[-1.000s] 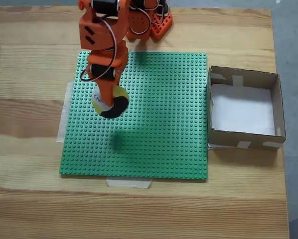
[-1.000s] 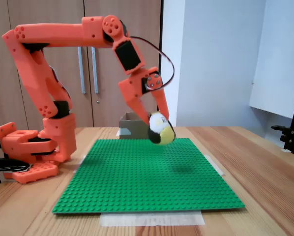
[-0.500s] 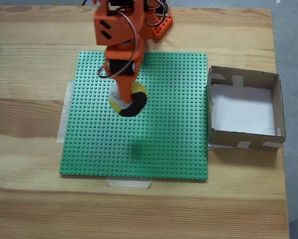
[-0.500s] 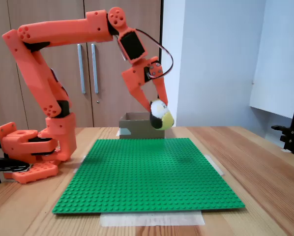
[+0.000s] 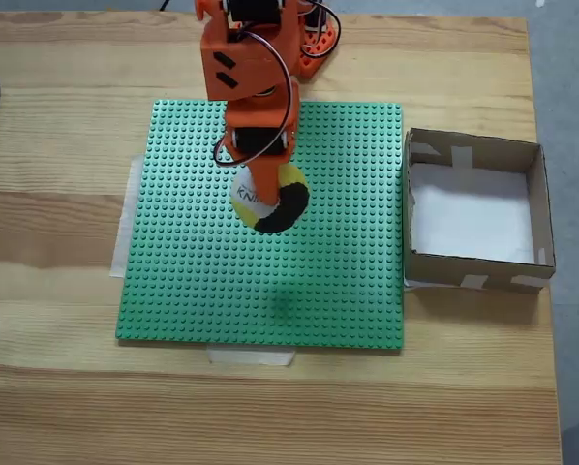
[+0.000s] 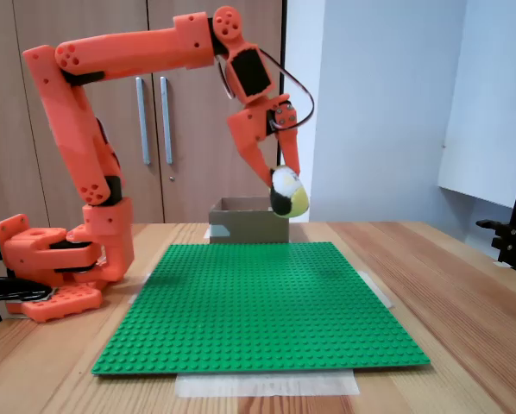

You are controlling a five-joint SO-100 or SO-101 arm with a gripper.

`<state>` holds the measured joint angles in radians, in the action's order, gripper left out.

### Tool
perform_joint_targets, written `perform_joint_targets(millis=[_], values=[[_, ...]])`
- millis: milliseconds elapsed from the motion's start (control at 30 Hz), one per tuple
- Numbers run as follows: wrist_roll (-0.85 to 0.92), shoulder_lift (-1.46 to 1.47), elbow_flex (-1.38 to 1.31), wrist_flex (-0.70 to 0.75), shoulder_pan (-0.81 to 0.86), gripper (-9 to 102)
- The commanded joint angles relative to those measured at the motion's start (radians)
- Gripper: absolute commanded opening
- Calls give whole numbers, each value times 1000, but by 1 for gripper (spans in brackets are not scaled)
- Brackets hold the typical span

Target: Pick the ball and put it in the box.

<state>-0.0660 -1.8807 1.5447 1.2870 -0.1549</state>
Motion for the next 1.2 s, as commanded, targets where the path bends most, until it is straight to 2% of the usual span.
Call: perform_joint_targets(millis=[0, 433, 1167], values=[[-2, 15, -100, 17, -40, -1], [-61, 83, -235, 44, -236, -1], [-86, 256, -448, 101, -434, -1]])
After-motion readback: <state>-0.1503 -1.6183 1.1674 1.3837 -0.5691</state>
